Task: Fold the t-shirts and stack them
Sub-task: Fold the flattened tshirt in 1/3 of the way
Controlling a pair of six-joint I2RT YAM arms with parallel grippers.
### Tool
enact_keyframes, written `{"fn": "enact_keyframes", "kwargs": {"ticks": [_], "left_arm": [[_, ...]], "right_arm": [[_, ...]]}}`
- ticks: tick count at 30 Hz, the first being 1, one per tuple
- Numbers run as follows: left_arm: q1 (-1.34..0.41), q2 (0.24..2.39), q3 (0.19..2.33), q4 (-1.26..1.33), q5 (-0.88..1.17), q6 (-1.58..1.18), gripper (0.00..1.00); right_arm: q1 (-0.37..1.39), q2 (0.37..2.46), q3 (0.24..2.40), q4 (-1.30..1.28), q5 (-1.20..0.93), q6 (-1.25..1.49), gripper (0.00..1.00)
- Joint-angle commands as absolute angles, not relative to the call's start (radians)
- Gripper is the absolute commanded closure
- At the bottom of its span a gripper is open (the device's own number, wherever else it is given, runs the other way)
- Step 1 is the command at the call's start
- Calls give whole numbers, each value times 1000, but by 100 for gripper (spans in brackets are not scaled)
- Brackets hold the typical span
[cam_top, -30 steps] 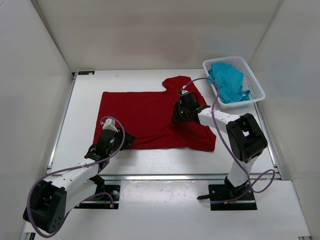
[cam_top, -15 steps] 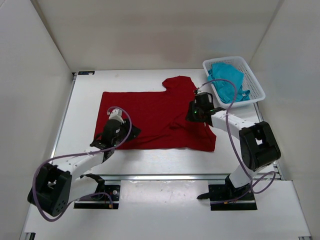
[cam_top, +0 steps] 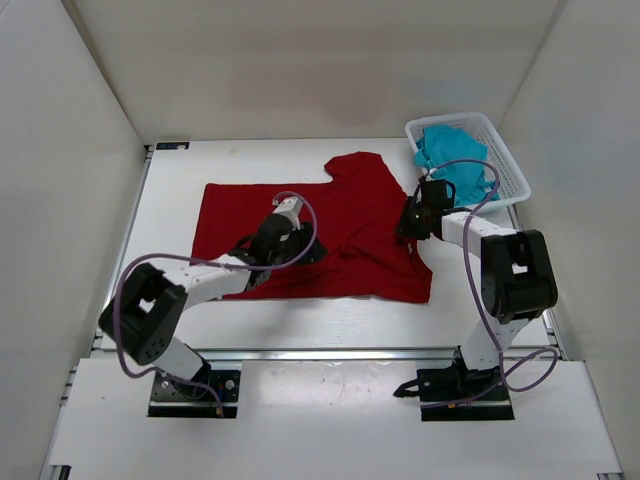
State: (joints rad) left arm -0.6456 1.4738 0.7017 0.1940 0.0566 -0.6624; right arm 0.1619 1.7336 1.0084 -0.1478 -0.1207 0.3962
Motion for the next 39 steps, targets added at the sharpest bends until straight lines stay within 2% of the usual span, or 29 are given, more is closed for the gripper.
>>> {"fn": "enact_keyframes", "kwargs": {"ticks": [1, 5, 11, 13, 18, 21, 32, 39], "left_arm": [[-667, 1546, 814, 186, 78, -608, 43], [-683, 1670, 940, 144, 66, -569, 39], [-686, 1793, 1064, 88, 29, -523, 38], [-681, 1836, 1084, 83, 41, -529, 38], [-681, 1877, 1124, 112, 54, -535, 44], [-686, 1907, 1163, 100, 64, -535, 46], [-673, 1967, 1200, 158, 127, -580, 46], [-667, 1913, 1126, 251, 130, -617, 44]], "right_arm": [[164, 1741, 1040, -101, -189, 402, 73], [163, 1756, 1042, -86, -206, 407, 73], [143, 1792, 1052, -57, -213, 417, 73], [132, 1793, 1049, -52, -233, 420, 76], [132, 1766, 1025, -18, -219, 428, 96], [133, 1750, 1025, -11, -213, 433, 100], [121, 1668, 963, 44, -183, 434, 100], [107, 1588, 888, 150, -172, 454, 100]]}}
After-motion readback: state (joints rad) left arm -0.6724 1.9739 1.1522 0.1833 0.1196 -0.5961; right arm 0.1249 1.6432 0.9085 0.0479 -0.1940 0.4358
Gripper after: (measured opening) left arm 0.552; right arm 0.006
